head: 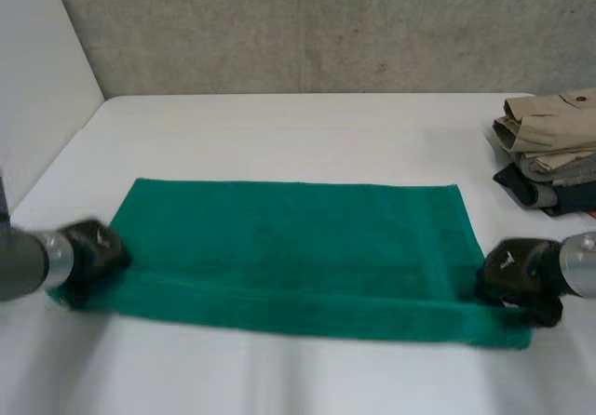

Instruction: Fold the laundry.

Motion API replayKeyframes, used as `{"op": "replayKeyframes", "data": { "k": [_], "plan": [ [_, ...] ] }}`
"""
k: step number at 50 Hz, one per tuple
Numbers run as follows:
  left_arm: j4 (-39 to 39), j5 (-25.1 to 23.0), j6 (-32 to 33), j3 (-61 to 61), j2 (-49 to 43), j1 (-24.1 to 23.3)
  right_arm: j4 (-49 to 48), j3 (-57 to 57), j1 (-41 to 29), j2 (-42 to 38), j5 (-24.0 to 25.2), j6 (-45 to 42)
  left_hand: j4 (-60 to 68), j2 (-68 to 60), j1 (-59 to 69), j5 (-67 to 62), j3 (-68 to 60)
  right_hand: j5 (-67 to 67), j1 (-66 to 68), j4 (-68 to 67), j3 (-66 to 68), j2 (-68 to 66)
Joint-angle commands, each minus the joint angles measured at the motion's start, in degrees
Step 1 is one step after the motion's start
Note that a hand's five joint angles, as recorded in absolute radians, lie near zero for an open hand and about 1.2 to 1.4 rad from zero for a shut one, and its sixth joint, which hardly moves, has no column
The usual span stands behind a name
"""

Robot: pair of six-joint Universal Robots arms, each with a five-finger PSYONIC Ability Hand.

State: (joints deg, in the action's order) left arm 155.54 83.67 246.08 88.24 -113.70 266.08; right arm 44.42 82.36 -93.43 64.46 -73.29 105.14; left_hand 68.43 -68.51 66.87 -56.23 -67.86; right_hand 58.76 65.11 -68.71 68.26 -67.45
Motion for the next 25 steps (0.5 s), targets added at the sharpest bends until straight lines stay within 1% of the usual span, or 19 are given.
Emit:
{"op": "replayKeyframes", "data": {
  "k": [1,3,4,7,8,11,12,14,15,17,22,25],
  "plan": [
    [6.9,3.4,-17.3,-25.7,-7.6,-5.8,-11.8,-15.5,-5.7,-4.7,-2.3,12.7,11.6,-11.5,13.1,-13.8,-12.1,11.2,14.9,-11.3,11.7,-12.5],
    [7.9,5.0,-21.2,-32.7,-8.7,-6.8,-14.5,-21.2,-6.7,-5.7,-3.5,16.4,11.6,-11.5,13.1,-13.8,-12.1,11.2,14.9,-11.3,11.7,-12.5],
    [9.2,6.1,-25.8,-39.5,-9.5,-7.7,-18.0,-27.5,-7.3,-6.4,-5.3,20.6,11.6,-11.5,13.1,-13.8,-12.1,11.2,14.9,-11.3,11.7,-12.5],
    [12.1,6.5,-34.6,-48.3,-9.5,-8.6,-25.1,-35.9,-7.7,-6.7,-7.7,28.4,11.6,-11.5,13.1,-13.8,-12.1,11.2,14.9,-11.3,11.7,-12.5],
    [15.2,6.7,-40.4,-52.9,-9.3,-8.9,-30.7,-40.1,-7.6,-6.5,-9.1,34.2,11.6,-11.5,13.1,-13.8,-12.1,11.2,14.9,-11.3,11.7,-12.5],
    [20.7,7.1,-47.5,-57.1,-8.7,-9.3,-39.8,-43.3,-7.4,-5.7,-10.6,43.0,11.6,-11.5,13.1,-13.8,-12.1,11.2,14.9,-11.3,11.7,-12.5],
    [24.5,8.0,-51.3,-58.3,-8.2,-9.6,-45.9,-43.6,-6.9,-4.6,-11.9,48.2,11.6,-11.5,13.1,-13.8,-12.1,11.2,14.9,-11.3,11.7,-12.5],
    [28.2,9.2,-53.9,-58.6,-7.6,-9.8,-51.2,-43.3,-6.9,-3.3,-13.1,52.7,11.6,-11.5,13.1,-13.8,-12.1,11.2,14.9,-11.3,11.7,-12.5],
    [30.8,10.5,-55.2,-58.4,-7.1,-10.2,-55.5,-42.4,-6.4,-2.2,-13.8,55.4,11.6,-11.5,13.1,-13.8,-12.1,11.2,14.9,-11.3,11.7,-12.5],
    [32.5,11.3,-54.9,-58.0,-7.0,-10.3,-57.4,-41.4,-6.2,-1.4,-14.1,55.8,11.6,-11.5,13.1,-13.8,-12.1,11.2,14.9,-11.3,11.7,-12.5],
    [33.5,11.6,-54.5,-55.8,-7.5,-9.9,-56.6,-39.7,-6.4,-1.4,-12.4,55.1,11.6,-11.5,13.1,-13.8,-12.1,11.2,14.9,-11.3,11.7,-12.5],
    [34.0,11.1,-54.3,-53.1,-8.2,-9.6,-53.5,-38.3,-6.8,-2.1,-10.9,54.7,11.6,-11.5,13.1,-13.8,-12.1,11.2,14.9,-11.3,11.7,-12.5]
  ]
}}
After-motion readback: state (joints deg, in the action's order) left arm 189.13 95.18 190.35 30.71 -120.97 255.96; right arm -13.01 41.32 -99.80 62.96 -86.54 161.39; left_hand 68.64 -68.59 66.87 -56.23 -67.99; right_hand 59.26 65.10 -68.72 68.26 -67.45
